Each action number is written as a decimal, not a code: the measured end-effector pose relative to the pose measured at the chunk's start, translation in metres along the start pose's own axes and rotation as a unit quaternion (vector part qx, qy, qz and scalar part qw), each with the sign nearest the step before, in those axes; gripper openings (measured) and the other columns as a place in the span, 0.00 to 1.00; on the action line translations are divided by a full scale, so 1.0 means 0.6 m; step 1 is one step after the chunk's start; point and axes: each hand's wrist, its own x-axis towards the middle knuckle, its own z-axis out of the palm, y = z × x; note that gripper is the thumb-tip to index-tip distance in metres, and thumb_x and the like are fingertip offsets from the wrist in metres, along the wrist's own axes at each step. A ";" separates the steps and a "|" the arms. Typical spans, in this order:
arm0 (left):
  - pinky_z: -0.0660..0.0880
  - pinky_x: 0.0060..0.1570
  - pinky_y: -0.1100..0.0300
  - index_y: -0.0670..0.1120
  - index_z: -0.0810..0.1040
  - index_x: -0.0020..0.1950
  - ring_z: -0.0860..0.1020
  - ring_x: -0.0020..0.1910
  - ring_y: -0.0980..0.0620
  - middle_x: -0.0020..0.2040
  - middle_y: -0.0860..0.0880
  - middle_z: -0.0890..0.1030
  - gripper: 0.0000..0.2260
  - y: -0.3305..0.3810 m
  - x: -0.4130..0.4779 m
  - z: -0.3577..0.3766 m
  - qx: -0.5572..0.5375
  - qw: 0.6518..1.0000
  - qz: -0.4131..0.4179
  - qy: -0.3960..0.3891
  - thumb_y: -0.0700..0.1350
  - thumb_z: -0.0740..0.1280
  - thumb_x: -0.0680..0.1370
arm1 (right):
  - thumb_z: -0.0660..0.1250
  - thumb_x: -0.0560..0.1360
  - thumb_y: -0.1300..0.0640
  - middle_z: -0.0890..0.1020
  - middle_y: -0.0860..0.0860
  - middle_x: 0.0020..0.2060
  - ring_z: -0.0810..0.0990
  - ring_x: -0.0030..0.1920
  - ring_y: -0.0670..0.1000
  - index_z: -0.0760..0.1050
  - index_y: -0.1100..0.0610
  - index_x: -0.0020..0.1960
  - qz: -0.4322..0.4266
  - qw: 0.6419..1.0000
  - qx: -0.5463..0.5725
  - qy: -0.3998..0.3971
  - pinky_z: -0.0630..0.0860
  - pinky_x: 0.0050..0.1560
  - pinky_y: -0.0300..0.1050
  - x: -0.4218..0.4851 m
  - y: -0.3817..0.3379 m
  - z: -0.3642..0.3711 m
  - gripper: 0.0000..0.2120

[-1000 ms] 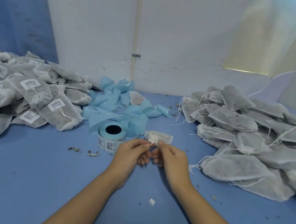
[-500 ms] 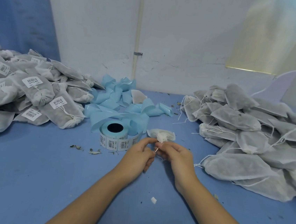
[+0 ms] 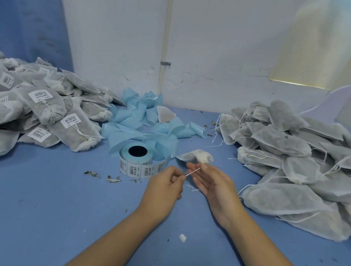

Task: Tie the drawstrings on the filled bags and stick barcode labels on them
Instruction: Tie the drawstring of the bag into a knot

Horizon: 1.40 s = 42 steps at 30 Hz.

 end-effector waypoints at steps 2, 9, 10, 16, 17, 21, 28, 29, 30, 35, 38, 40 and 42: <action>0.67 0.34 0.72 0.46 0.77 0.43 0.74 0.32 0.62 0.33 0.53 0.77 0.06 -0.004 0.001 -0.002 0.059 0.998 0.020 0.030 0.41 0.64 0.79 | 0.62 0.79 0.59 0.86 0.53 0.46 0.84 0.49 0.46 0.77 0.58 0.48 -0.001 1.000 -0.011 -0.003 0.75 0.53 0.38 -0.001 0.001 0.001 0.06; 0.67 0.43 0.60 0.47 0.77 0.47 0.73 0.44 0.56 0.46 0.56 0.73 0.05 -0.010 0.005 -0.013 0.192 0.975 0.059 0.096 0.46 0.63 0.79 | 0.63 0.78 0.61 0.77 0.48 0.30 0.74 0.31 0.43 0.78 0.57 0.43 -0.087 0.986 -0.122 0.070 0.70 0.37 0.32 -0.001 0.007 0.004 0.08; 0.68 0.42 0.58 0.48 0.77 0.48 0.74 0.44 0.54 0.47 0.56 0.73 0.05 -0.008 0.003 -0.014 0.201 0.972 0.065 0.101 0.47 0.63 0.79 | 0.63 0.78 0.61 0.76 0.47 0.30 0.73 0.31 0.43 0.77 0.57 0.42 -0.113 0.973 -0.184 0.078 0.69 0.36 0.31 -0.003 0.010 0.006 0.07; 0.75 0.41 0.54 0.48 0.77 0.53 0.77 0.49 0.55 0.67 0.60 0.70 0.07 0.004 -0.009 -0.008 0.241 0.956 0.154 0.072 0.47 0.61 0.80 | 0.63 0.78 0.62 0.76 0.50 0.39 0.73 0.42 0.51 0.74 0.60 0.42 -0.256 0.830 -0.490 0.071 0.68 0.44 0.40 -0.012 0.022 0.009 0.06; 0.74 0.43 0.57 0.47 0.77 0.54 0.76 0.52 0.57 0.69 0.61 0.69 0.07 0.003 -0.008 -0.006 0.233 0.955 0.177 0.059 0.46 0.61 0.81 | 0.63 0.78 0.61 0.77 0.50 0.41 0.74 0.44 0.51 0.75 0.60 0.43 -0.261 0.817 -0.510 0.067 0.69 0.47 0.43 -0.014 0.023 0.010 0.06; 0.66 0.59 0.73 0.43 0.75 0.63 0.72 0.60 0.59 0.65 0.56 0.72 0.13 0.004 -0.002 -0.004 0.094 0.974 0.205 0.007 0.36 0.60 0.80 | 0.59 0.76 0.60 0.80 0.49 0.55 0.75 0.55 0.52 0.78 0.55 0.56 -0.291 0.761 -0.575 0.073 0.71 0.56 0.47 -0.028 0.025 0.019 0.12; 0.69 0.58 0.71 0.47 0.74 0.52 0.74 0.57 0.68 0.58 0.64 0.75 0.08 0.012 0.011 -0.015 -0.074 0.989 0.127 0.017 0.37 0.58 0.81 | 0.62 0.73 0.65 0.66 0.46 0.73 0.65 0.71 0.49 0.65 0.55 0.74 -0.293 0.718 -0.631 0.026 0.61 0.70 0.42 -0.036 0.027 0.027 0.29; 0.68 0.55 0.73 0.49 0.74 0.50 0.74 0.55 0.68 0.57 0.63 0.76 0.08 0.014 0.013 -0.016 -0.076 0.989 0.128 0.023 0.37 0.58 0.81 | 0.61 0.72 0.65 0.65 0.46 0.74 0.65 0.72 0.49 0.63 0.54 0.74 -0.303 0.716 -0.629 0.025 0.60 0.71 0.42 -0.036 0.027 0.028 0.31; 0.68 0.53 0.74 0.50 0.73 0.51 0.74 0.53 0.69 0.55 0.62 0.77 0.09 0.015 0.014 -0.017 -0.071 0.988 0.132 0.027 0.37 0.58 0.81 | 0.61 0.72 0.66 0.64 0.45 0.74 0.65 0.72 0.49 0.62 0.54 0.75 -0.317 0.713 -0.625 0.025 0.60 0.71 0.42 -0.035 0.027 0.028 0.32; 0.69 0.46 0.70 0.43 0.75 0.51 0.76 0.45 0.59 0.46 0.52 0.79 0.06 0.008 0.014 -0.013 -0.024 0.989 0.142 0.008 0.38 0.59 0.81 | 0.63 0.74 0.67 0.69 0.41 0.68 0.72 0.63 0.51 0.70 0.54 0.71 -0.367 0.733 -0.570 0.056 0.62 0.64 0.34 -0.032 0.027 0.028 0.26; 0.69 0.44 0.68 0.46 0.74 0.47 0.74 0.42 0.58 0.42 0.53 0.78 0.06 0.002 0.011 -0.011 0.005 0.990 0.137 -0.024 0.39 0.60 0.80 | 0.63 0.76 0.66 0.80 0.42 0.55 0.75 0.53 0.50 0.79 0.53 0.61 -0.368 0.785 -0.489 0.095 0.61 0.57 0.24 -0.030 0.026 0.022 0.17; 0.69 0.45 0.64 0.47 0.74 0.45 0.74 0.42 0.56 0.41 0.53 0.78 0.05 -0.002 0.011 -0.010 0.024 0.990 0.127 -0.047 0.40 0.60 0.80 | 0.65 0.76 0.65 0.79 0.37 0.47 0.73 0.50 0.42 0.79 0.46 0.56 -0.349 0.823 -0.436 0.100 0.63 0.53 0.25 -0.031 0.022 0.021 0.17; 0.68 0.43 0.63 0.48 0.72 0.44 0.72 0.40 0.56 0.39 0.54 0.76 0.06 -0.003 0.010 -0.010 0.018 0.991 0.114 -0.072 0.41 0.60 0.80 | 0.67 0.75 0.64 0.80 0.33 0.43 0.73 0.49 0.36 0.77 0.40 0.51 -0.332 0.847 -0.402 0.107 0.65 0.51 0.26 -0.032 0.020 0.022 0.18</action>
